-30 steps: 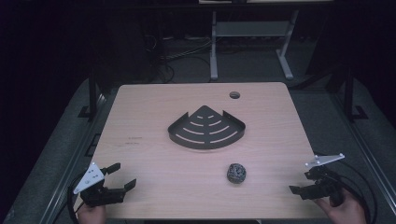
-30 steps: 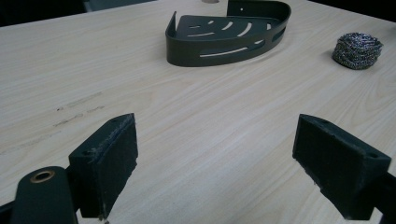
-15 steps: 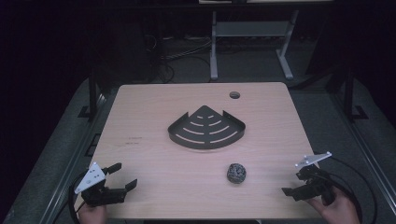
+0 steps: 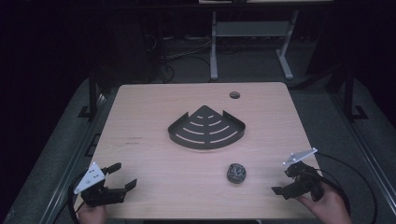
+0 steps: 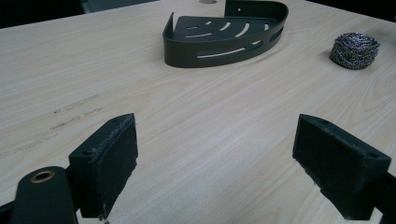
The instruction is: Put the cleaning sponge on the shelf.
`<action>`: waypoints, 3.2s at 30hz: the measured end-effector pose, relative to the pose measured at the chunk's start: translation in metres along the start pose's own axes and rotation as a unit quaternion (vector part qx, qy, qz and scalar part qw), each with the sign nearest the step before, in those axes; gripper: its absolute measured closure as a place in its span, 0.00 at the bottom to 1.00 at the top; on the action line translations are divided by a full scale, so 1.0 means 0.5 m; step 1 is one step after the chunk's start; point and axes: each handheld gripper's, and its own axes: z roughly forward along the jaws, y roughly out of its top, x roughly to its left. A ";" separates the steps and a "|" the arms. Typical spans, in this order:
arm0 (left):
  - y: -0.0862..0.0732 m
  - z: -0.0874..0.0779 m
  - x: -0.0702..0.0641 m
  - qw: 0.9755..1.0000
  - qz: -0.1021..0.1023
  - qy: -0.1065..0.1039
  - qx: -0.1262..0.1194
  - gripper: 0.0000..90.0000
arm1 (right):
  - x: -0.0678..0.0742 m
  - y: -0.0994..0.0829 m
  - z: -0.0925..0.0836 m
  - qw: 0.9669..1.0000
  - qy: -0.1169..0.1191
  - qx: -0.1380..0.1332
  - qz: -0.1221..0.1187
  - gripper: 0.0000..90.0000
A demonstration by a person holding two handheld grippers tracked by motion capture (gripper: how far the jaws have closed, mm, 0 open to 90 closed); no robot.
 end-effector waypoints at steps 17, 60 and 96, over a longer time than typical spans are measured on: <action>0.000 -0.002 0.003 1.000 0.003 0.002 0.002 0.15 | 0.036 0.056 0.016 0.999 0.018 0.010 -0.041 0.17; -0.001 -0.008 0.008 1.000 -0.004 0.004 -0.005 0.15 | 0.103 0.176 0.083 0.992 0.036 0.044 -0.113 0.17; -0.001 -0.013 0.013 1.000 -0.008 0.005 -0.011 0.15 | 0.109 0.230 0.153 0.986 0.041 0.097 -0.128 0.22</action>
